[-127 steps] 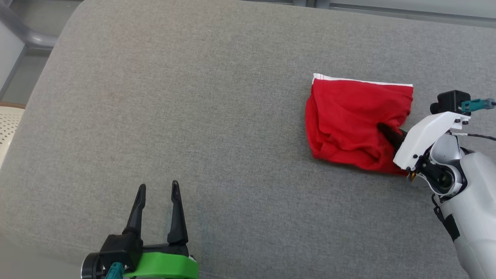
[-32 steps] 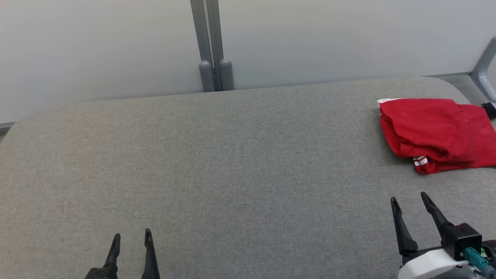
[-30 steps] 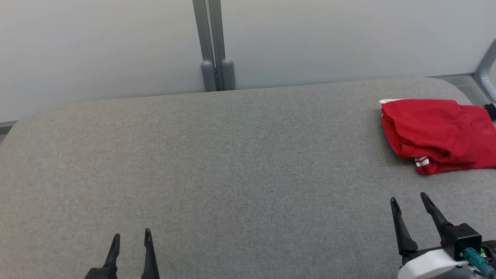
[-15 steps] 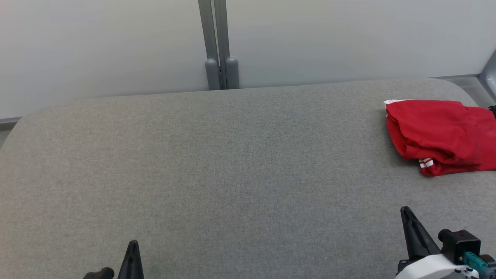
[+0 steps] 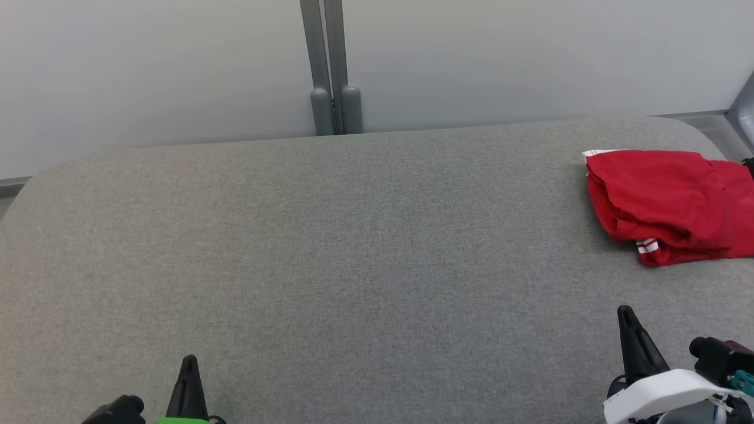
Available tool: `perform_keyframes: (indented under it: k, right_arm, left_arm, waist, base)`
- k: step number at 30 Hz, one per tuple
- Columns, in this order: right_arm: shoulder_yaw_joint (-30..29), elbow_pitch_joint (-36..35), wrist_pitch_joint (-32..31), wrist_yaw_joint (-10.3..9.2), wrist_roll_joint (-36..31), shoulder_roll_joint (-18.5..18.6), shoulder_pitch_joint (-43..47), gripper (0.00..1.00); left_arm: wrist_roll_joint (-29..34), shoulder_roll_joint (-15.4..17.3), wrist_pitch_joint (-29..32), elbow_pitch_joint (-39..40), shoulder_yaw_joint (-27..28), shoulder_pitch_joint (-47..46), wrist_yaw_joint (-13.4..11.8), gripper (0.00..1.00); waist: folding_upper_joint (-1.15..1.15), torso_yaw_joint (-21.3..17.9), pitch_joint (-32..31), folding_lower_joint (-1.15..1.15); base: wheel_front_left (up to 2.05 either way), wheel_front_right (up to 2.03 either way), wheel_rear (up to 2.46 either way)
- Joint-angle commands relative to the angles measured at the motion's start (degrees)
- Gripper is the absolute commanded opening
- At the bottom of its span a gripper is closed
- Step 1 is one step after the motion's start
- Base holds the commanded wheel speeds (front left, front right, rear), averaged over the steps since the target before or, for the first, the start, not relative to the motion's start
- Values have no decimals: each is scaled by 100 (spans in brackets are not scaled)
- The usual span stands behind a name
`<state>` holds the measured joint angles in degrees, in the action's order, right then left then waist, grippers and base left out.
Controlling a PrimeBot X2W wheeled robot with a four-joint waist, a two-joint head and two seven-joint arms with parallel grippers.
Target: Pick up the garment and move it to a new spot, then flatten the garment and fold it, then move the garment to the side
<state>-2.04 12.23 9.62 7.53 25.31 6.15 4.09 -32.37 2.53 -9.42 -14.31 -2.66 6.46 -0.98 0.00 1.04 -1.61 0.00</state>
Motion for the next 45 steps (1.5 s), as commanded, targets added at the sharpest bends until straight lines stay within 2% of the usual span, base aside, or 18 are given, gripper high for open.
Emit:
perform_keyframes:
  k: [1, 20, 45]
  right_arm:
    - [-41, -63, -46, -1, 259, 23, -168, 0]
    - [-150, -6, -457, -2, 1948, -66, -410, 0]
    - [-268, 61, -897, -2, 3723, -161, -653, 0]
  left_arm:
    - [-221, 18, 40, 76, 57, -192, 49, 0]
    - [-1740, 26, 449, 70, 286, -491, 262, 0]
    - [-3326, 36, 884, 60, 532, -803, 490, 0]
  waist:
    - [0, -1, 2, 0]
    - [0, -20, 34, 0]
    - [0, -44, 76, 0]
  base:
    - [0, 0, 0]
    - [0, 0, 0]
    - [0, 0, 0]
